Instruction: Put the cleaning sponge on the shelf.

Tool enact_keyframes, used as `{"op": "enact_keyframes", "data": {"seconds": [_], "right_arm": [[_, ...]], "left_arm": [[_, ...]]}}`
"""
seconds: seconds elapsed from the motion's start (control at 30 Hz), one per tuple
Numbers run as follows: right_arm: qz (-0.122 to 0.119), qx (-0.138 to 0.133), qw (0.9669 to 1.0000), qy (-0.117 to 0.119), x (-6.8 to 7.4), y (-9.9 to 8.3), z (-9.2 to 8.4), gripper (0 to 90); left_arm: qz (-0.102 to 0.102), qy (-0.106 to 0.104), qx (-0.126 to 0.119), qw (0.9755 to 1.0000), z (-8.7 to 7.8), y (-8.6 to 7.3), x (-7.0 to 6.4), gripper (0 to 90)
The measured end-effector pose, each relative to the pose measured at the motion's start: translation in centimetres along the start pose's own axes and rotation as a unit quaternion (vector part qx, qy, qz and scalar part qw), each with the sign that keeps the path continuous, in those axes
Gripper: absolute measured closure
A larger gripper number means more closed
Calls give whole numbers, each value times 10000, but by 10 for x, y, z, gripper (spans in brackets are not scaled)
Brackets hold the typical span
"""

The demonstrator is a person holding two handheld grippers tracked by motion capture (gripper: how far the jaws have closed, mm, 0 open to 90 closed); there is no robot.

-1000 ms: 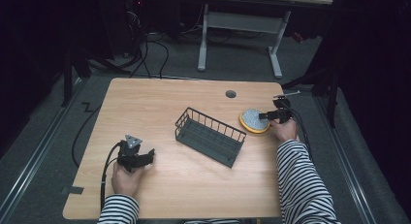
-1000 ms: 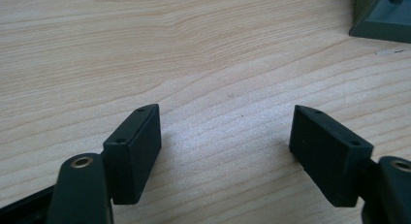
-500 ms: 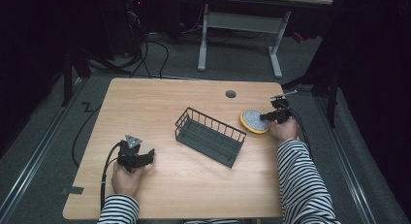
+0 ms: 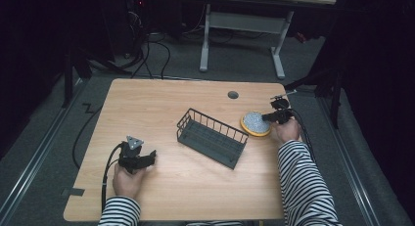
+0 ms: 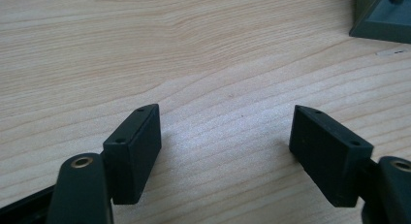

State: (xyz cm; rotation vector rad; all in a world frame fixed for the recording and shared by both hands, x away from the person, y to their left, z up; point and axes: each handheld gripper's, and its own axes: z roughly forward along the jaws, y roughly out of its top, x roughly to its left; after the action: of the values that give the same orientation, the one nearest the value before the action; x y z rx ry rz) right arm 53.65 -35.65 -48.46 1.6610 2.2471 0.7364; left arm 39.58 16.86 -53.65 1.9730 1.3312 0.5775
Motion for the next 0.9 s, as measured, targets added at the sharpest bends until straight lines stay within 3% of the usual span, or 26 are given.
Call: {"op": "enact_keyframes", "data": {"seconds": [0.6, 0.9], "right_arm": [[-71, -228, 9997, 87, 5, 1, -32, 833], [-318, -368, 9988, 85, 11, 0, -57, 833]], "left_arm": [[-3, -3, -1, 10000, 0, 0, 0, 276], [-3, -11, -1, 10000, 0, 0, 0, 276]]}}
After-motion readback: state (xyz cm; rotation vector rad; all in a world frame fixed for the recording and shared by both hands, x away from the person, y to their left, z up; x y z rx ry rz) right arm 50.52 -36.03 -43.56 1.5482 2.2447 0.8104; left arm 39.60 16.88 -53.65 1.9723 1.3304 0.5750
